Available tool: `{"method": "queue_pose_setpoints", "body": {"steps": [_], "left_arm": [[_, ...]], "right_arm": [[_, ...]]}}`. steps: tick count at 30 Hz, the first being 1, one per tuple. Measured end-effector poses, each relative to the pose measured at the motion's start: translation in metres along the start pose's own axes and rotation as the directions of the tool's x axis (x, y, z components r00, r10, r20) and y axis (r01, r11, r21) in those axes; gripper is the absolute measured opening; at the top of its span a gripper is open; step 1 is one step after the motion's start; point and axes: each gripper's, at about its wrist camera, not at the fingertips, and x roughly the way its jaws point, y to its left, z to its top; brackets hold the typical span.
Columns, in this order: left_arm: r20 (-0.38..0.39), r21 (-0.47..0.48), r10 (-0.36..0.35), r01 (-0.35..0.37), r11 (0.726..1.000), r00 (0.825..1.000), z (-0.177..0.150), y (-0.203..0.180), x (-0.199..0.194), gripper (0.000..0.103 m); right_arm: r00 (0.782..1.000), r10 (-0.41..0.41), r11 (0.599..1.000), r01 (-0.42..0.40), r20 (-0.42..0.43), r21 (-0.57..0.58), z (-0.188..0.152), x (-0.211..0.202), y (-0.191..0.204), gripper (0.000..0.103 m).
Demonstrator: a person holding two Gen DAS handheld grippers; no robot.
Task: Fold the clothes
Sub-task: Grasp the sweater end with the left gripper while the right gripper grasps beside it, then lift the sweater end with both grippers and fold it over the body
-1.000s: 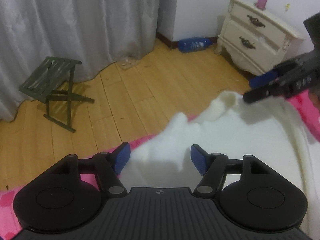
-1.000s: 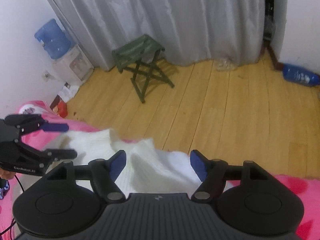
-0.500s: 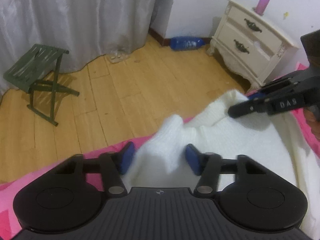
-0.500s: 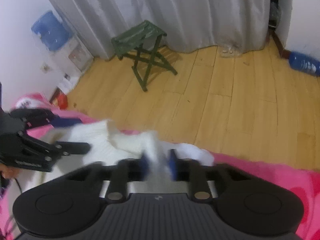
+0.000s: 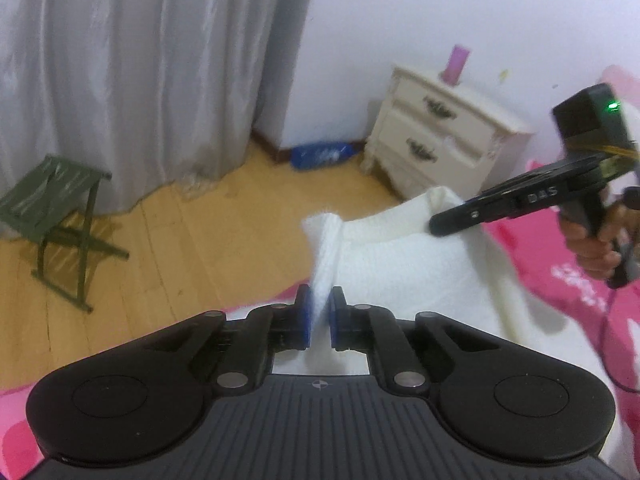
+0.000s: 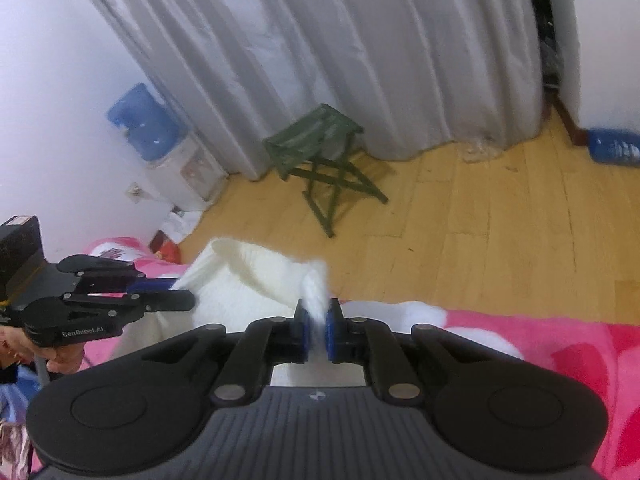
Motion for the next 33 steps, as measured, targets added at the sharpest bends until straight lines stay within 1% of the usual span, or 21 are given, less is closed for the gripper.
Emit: {"method": "queue_pose_setpoints", "body": {"steps": [2,4,7,11,13,16,19,21,22,23,26,28,30,33], "left_arm": [[0.028,0.008,-0.025,0.024,1.0,0.999,-0.004,-0.009,-0.017,0.006],[0.039,0.01,-0.037,0.036,0.999,0.999,-0.01,-0.019,-0.035,0.006],[0.059,0.029,-0.043,0.041,0.999,0.997,-0.017,-0.038,-0.064,0.006],[0.089,0.057,-0.024,0.019,0.998,0.996,-0.023,-0.066,-0.1,0.006],[0.099,0.077,0.004,-0.012,0.997,0.995,-0.029,-0.082,-0.116,0.006],[0.088,0.12,0.041,-0.051,0.991,0.995,-0.039,-0.115,-0.14,0.006],[0.037,0.139,0.046,-0.051,0.989,0.998,-0.058,-0.149,-0.159,0.006],[-0.005,0.16,0.046,-0.045,0.986,0.999,-0.076,-0.17,-0.167,0.006],[-0.026,0.186,0.045,-0.039,0.982,0.999,-0.088,-0.181,-0.17,0.006],[-0.04,0.206,0.039,-0.029,0.978,0.998,-0.1,-0.19,-0.173,0.006],[-0.099,0.212,0.0,0.021,0.977,0.995,-0.133,-0.202,-0.177,0.006],[-0.148,0.228,-0.022,0.055,0.972,0.989,-0.152,-0.207,-0.175,0.006],[-0.191,0.24,-0.041,0.087,0.967,0.981,-0.169,-0.211,-0.174,0.006],[-0.212,0.225,-0.07,0.118,0.967,0.975,-0.185,-0.213,-0.169,0.006]], "right_arm": [[1.0,0.027,1.0,-0.027,0.008,-0.001,-0.004,-0.014,0.006,0.009],[0.999,0.052,0.999,-0.052,0.009,0.003,-0.01,-0.029,0.013,0.009],[0.996,0.085,0.996,-0.084,0.009,-0.023,-0.021,-0.052,0.029,0.009],[0.994,0.11,0.987,-0.108,0.012,-0.122,-0.036,-0.087,0.058,0.009],[0.994,0.112,0.981,-0.108,0.016,-0.163,-0.042,-0.104,0.072,0.008],[0.994,0.113,0.971,-0.11,0.0,-0.211,-0.059,-0.127,0.098,0.008],[0.993,0.114,0.965,-0.116,-0.024,-0.236,-0.087,-0.145,0.125,0.008],[0.992,0.113,0.959,-0.124,-0.059,-0.255,-0.11,-0.153,0.141,0.008],[0.991,0.108,0.954,-0.127,-0.083,-0.272,-0.122,-0.154,0.148,0.008],[0.989,0.102,0.948,-0.129,-0.108,-0.29,-0.135,-0.155,0.155,0.008],[0.981,0.081,0.928,-0.139,-0.177,-0.346,-0.173,-0.154,0.17,0.008],[0.971,0.073,0.913,-0.157,-0.228,-0.377,-0.198,-0.15,0.175,0.008],[0.954,0.075,0.902,-0.189,-0.29,-0.388,-0.221,-0.142,0.178,0.008],[0.925,0.07,0.878,-0.235,-0.374,-0.417,-0.251,-0.13,0.184,0.008]]}}
